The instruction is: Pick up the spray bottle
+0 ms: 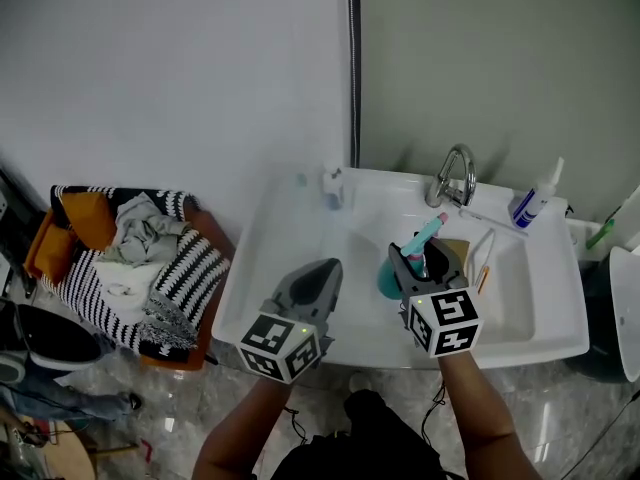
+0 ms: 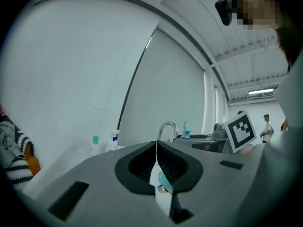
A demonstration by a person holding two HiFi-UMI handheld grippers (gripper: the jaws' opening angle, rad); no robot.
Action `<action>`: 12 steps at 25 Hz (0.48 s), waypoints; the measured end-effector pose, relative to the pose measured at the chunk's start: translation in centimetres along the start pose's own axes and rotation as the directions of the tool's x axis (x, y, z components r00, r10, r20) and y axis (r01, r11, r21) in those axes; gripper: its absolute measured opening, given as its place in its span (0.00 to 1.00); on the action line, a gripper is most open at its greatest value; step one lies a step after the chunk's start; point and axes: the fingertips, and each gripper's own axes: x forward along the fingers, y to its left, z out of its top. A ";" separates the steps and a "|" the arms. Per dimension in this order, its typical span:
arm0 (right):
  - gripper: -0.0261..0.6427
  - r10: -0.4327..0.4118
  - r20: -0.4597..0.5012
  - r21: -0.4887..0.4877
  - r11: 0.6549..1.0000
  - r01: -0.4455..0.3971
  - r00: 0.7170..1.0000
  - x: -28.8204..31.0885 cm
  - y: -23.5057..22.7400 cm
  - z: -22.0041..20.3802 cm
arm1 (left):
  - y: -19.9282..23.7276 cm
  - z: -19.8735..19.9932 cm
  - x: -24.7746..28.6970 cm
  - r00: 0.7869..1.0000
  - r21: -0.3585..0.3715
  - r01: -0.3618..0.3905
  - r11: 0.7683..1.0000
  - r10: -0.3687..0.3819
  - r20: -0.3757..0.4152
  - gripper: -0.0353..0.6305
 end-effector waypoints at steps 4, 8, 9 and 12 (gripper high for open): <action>0.31 0.003 0.002 0.004 1.000 -0.003 1.000 -1.7 0.8 -0.1 | -0.9 0.1 -1.3 1.000 0.001 0.001 1.000 -0.001 0.004 0.07; 0.31 0.006 0.008 0.001 1.000 -0.006 1.000 -3.5 1.7 -0.2 | -1.9 -0.2 -2.6 1.000 0.006 0.006 1.000 -0.006 0.009 0.06; 0.31 0.007 0.010 0.000 1.000 -0.007 1.000 -3.9 2.0 -0.3 | -2.1 -0.3 -3.0 1.000 0.006 0.005 1.000 -0.005 0.011 0.07; 0.31 0.013 0.010 -0.004 1.000 -0.013 1.000 -5.1 2.8 -0.6 | -2.7 -0.4 -4.1 1.000 0.004 0.002 1.000 -0.002 0.017 0.06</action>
